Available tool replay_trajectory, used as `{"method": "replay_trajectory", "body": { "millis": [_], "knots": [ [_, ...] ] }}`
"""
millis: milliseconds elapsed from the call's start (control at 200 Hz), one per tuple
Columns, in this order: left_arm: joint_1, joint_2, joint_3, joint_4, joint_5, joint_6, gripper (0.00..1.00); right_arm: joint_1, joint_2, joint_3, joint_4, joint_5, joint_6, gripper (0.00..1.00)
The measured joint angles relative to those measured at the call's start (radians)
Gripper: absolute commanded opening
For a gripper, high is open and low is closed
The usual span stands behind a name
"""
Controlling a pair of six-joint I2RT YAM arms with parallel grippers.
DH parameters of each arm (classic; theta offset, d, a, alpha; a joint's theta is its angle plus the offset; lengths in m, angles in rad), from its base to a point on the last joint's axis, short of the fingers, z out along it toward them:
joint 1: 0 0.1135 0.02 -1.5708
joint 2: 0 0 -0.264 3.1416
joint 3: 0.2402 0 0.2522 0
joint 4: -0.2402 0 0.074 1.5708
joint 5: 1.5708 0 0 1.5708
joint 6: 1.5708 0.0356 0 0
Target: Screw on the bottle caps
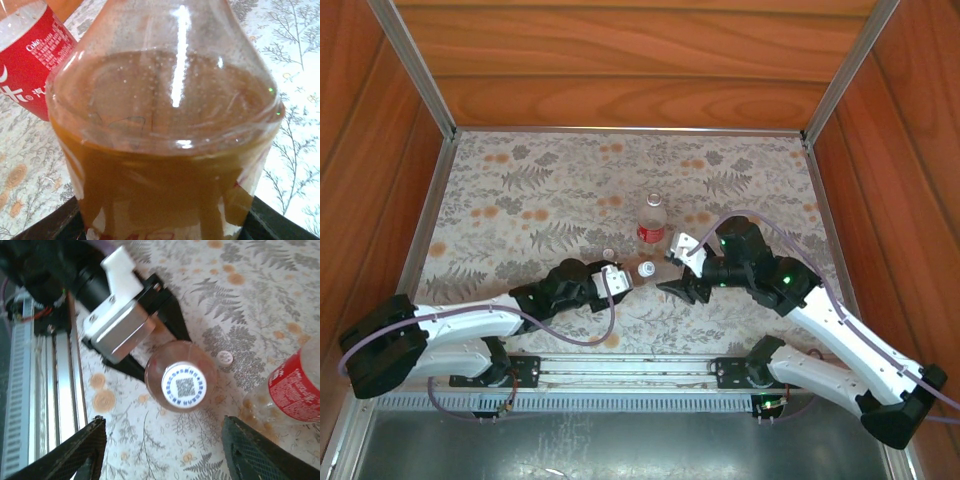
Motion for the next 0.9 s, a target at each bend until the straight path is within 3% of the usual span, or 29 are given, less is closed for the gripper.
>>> {"method": "replay_trajectory", "body": {
  "millis": [300,655,900],
  "knots": [
    [0.012,-0.036,-0.001,-0.058,0.09,0.039,0.58,0.013,0.154,0.122,-0.107,-0.015,-0.207,0.57],
    [0.028,-0.053,-0.001,-0.082,0.129,0.038,0.58,0.035,0.275,0.161,-0.11,-0.044,-0.268,0.54],
    [0.031,-0.053,-0.001,-0.084,0.143,0.031,0.57,0.055,0.29,0.161,-0.1,-0.06,-0.264,0.39]
  ]
}}
